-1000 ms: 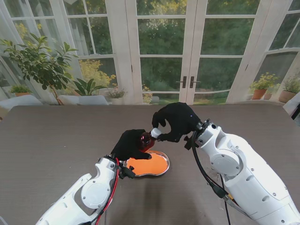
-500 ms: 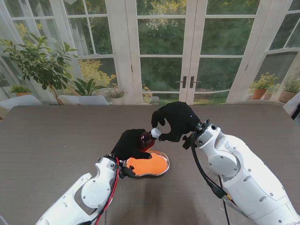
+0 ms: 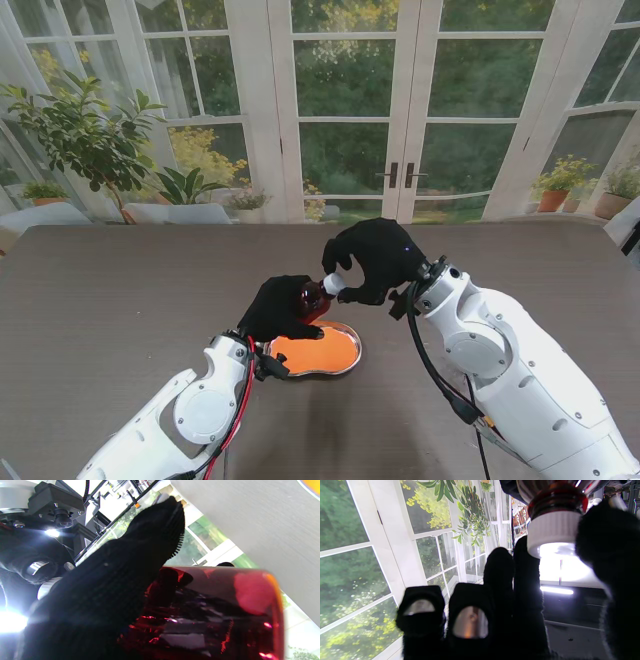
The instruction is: Collect the cotton balls from the tray into a sample bottle
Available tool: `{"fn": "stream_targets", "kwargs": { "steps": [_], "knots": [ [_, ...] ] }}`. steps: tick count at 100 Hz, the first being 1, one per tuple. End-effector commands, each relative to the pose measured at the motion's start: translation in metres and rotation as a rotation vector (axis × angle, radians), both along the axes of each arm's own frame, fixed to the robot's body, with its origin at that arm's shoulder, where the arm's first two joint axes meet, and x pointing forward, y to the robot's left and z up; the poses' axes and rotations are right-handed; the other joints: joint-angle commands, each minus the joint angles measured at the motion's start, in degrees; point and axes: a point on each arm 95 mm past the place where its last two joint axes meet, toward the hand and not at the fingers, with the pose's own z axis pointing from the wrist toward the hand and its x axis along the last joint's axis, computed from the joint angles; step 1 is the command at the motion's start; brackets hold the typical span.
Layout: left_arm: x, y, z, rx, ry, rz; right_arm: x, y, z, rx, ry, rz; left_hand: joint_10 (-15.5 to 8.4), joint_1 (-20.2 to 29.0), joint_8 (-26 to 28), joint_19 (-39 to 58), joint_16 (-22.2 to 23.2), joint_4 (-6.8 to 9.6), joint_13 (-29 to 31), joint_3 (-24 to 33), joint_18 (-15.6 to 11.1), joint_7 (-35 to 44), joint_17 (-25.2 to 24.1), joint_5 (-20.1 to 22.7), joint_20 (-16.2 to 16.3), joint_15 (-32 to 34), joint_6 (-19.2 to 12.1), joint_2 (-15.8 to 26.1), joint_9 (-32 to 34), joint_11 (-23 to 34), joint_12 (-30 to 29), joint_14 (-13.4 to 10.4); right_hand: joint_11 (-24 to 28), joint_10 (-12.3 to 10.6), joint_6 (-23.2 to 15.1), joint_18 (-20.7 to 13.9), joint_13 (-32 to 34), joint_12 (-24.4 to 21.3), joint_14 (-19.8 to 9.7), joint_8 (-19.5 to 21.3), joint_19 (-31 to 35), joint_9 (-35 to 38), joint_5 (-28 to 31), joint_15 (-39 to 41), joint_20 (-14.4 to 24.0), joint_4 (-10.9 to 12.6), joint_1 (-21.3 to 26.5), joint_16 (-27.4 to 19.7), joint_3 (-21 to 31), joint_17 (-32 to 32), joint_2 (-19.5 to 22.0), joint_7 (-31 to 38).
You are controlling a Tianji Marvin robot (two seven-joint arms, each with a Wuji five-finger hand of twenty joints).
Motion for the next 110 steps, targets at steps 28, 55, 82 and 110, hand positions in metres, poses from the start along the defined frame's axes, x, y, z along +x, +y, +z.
{"fn": "stream_targets", "kwargs": {
  "steps": [28,55,82,110],
  "knots": [
    [-0.0006,-0.0029,0.0024,-0.006,-0.001,-0.010,-0.0036,0.0050,-0.0059,-0.014,0.010,0.008,-0.3,3.0,1.7,1.7,0.2,0.22,1.8,6.0,-1.2,7.5,-0.2,4.9,0.2,1.1,-7.8,44.9,1.6,0.3,0.9,4.5,1.0,-0.3,1.4,-0.4,0.8,-0.2,-2.7,5.1,1.3,2.9,2.8,2.9,0.9,3.3,-3.1,1.2,3.9,0.9,-0.3,-0.7],
    [-0.0008,-0.0034,0.0023,-0.007,0.000,-0.011,-0.0038,0.0055,-0.0033,-0.013,-0.013,-0.002,-0.2,3.0,1.7,1.7,0.2,0.20,1.9,6.1,-1.2,7.6,-0.2,4.9,0.2,1.2,-7.9,44.9,1.6,0.3,1.0,4.5,1.3,-0.3,1.4,-0.1,0.8,-0.2,-2.6,2.5,2.1,4.9,3.9,4.7,0.6,-0.4,-2.4,1.9,3.0,2.1,1.3,1.7],
    [-0.0002,-0.0032,0.0029,-0.007,-0.003,-0.010,-0.0046,0.0069,-0.0018,-0.022,-0.025,-0.016,-0.3,3.0,1.7,1.7,0.2,0.13,1.9,6.1,-1.2,7.5,-0.2,4.9,0.2,1.2,-7.9,44.8,1.7,0.3,1.0,4.4,1.2,0.1,2.8,0.6,0.8,-0.2,-2.9,-1.5,2.8,7.9,5.9,6.5,0.5,-3.3,-3.2,2.7,2.0,3.4,4.0,5.0],
    [0.0002,-0.0030,0.0032,-0.008,-0.004,-0.009,-0.0048,0.0094,-0.0029,-0.035,-0.014,-0.032,-0.3,2.9,1.6,1.7,0.2,0.11,2.0,6.2,-1.3,7.6,-0.1,4.9,0.3,1.2,-7.9,44.7,1.6,0.4,1.0,4.4,0.9,0.6,4.1,1.1,0.7,0.0,-2.9,-1.2,3.7,10.9,8.8,8.2,0.4,0.3,-6.1,3.5,0.3,4.3,9.9,5.7]
  ]
}}
